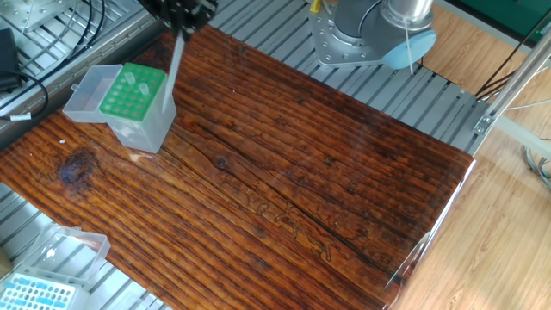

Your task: Insert a large pipette tip into the holder for large pipette tips

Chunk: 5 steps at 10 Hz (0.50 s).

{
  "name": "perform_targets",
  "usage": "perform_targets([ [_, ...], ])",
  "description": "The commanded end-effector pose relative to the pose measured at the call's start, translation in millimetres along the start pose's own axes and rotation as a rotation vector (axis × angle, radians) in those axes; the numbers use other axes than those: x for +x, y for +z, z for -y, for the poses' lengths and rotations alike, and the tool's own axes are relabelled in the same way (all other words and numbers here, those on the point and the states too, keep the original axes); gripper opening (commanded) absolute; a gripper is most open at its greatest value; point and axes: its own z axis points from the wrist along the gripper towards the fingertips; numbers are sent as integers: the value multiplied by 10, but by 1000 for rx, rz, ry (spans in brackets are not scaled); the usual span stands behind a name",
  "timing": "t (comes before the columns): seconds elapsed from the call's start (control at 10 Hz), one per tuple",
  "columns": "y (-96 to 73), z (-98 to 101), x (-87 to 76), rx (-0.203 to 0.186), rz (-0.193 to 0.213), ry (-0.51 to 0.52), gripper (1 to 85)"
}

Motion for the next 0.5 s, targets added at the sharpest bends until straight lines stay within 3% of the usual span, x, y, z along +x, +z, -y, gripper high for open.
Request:
perform_targets([
  [0.0,-292,180,3,27,-23,-31,10],
  [0.1,-310,248,-28,65,-33,-66,10],
  [0.4,-393,286,2,123,-61,-175,10],
])
